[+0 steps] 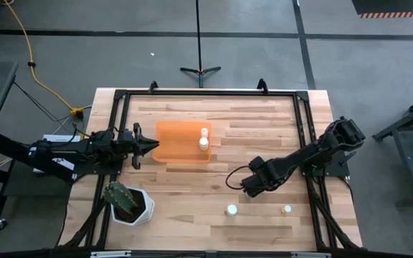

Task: Pick and place pill bottles into a basket
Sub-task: Put the top white pill bottle in the orange bin

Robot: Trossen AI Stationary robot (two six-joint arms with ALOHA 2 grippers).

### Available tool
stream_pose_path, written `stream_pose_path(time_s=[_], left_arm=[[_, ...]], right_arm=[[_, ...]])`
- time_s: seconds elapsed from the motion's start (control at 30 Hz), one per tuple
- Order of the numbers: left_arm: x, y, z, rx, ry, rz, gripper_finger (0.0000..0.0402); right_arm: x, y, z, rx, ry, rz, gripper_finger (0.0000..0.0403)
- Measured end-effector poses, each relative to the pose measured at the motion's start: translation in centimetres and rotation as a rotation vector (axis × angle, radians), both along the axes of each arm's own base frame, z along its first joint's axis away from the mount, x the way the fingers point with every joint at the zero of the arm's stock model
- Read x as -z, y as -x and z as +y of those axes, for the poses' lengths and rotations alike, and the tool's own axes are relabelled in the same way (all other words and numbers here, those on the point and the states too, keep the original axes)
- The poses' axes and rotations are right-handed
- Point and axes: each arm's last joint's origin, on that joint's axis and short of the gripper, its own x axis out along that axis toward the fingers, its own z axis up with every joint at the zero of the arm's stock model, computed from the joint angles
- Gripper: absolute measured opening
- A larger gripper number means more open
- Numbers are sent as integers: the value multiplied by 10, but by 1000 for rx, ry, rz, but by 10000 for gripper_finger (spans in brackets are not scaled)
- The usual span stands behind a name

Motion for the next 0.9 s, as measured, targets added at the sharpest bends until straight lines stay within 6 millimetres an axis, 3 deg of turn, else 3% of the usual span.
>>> stream_pose_path(time_s=[0.3, 0.9], left_arm=[[0, 0, 0, 0, 0, 0, 79], [0, 0, 0, 1, 0, 0, 79]], right_arm=[[14, 7, -3, 18, -3, 22, 269], [14, 2, -3, 9, 43, -48, 267]])
